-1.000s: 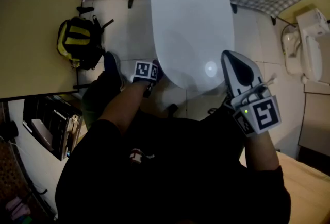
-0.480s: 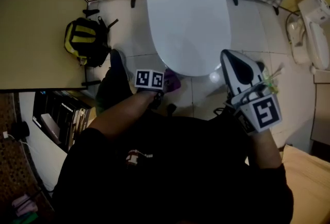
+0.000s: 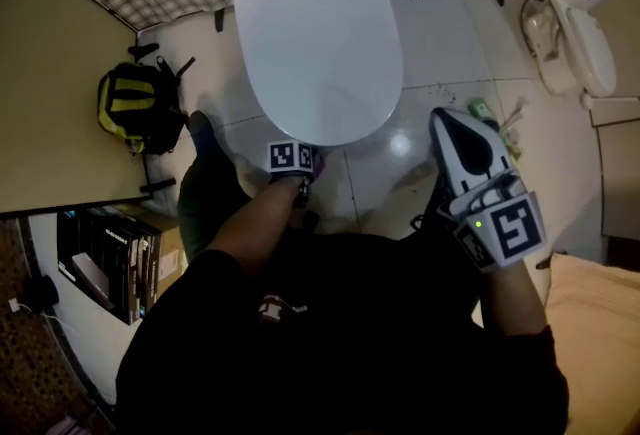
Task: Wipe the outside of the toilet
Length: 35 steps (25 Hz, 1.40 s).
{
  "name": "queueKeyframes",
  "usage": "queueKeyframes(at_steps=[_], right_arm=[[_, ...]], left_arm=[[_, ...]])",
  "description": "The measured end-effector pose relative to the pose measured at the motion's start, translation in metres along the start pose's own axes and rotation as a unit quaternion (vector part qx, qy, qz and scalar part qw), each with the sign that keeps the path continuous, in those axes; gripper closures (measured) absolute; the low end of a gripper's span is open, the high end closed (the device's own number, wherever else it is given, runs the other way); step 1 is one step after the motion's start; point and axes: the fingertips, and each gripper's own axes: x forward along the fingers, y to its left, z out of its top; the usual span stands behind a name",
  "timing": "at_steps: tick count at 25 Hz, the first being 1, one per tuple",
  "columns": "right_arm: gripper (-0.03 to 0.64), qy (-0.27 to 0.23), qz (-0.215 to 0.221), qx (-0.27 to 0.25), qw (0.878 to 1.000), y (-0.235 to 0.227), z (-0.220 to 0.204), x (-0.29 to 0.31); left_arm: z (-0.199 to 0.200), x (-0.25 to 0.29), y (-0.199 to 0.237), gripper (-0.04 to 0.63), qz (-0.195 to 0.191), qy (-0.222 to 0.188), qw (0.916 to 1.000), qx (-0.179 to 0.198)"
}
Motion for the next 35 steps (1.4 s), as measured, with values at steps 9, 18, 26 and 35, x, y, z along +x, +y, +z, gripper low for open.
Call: queueKeyframes(at_steps=[9, 18, 26, 35], right_arm=[[0.626, 0.006, -0.044, 0.029, 0.999, -0.071, -0.023, -0.033], [0.626, -0.026, -0.052, -0.011, 0.998, -0.087, -0.039, -0.063], [0.626, -0.036, -0.101, 0.007, 0.994, -0.113, -0.062, -0.129], [0.626, -0.037, -0.151, 0.021, 0.988, -0.152, -0.077, -0.180]], left_arm=[[-0.022, 0.034, -0.034, 0.500, -0.003, 0.077, 0.9741, 0.212], [-0.025, -0.026, -0.150, 0.502, 0.069, 0.085, 0.7574, 0.644], [-0.028, -0.020, -0.182, 0.502, 0.161, 0.169, 0.5678, 0.789], [0.006, 0.011, -0.166, 0.502, 0.293, 0.329, 0.2364, 0.866]])
